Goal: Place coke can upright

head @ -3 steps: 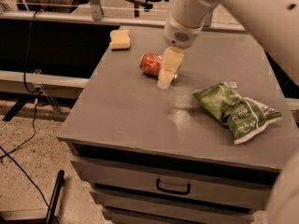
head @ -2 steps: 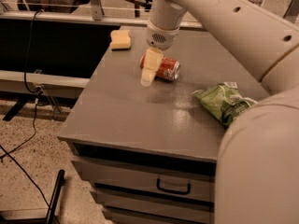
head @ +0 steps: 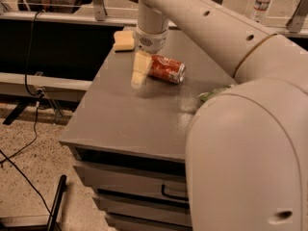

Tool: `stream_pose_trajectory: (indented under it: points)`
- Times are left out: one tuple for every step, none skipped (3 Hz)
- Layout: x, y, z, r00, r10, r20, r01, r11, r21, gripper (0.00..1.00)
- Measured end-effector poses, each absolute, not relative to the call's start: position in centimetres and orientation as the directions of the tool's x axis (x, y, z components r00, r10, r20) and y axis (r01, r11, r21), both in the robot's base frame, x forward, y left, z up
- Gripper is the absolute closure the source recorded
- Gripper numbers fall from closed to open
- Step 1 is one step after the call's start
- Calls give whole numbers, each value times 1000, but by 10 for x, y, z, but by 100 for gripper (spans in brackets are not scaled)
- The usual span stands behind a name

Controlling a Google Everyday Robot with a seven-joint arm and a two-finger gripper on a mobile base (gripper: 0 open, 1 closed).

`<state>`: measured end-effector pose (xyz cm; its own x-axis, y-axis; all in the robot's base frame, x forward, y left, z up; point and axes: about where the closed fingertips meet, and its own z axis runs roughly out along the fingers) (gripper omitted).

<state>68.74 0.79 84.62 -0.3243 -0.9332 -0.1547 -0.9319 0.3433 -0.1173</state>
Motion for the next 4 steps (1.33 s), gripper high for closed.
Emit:
stream_pose_trajectory:
  points:
    - [692, 4, 843, -392, -915, -98, -902, 403, -154, 16]
    - [694, -9, 845, -443, -894, -68, -874, 448, -188, 39]
    - [694, -17, 851, -453, -889, -69, -866, 457, -202, 63]
    - [697, -23, 861, -429, -887, -171, -877, 455, -155, 86]
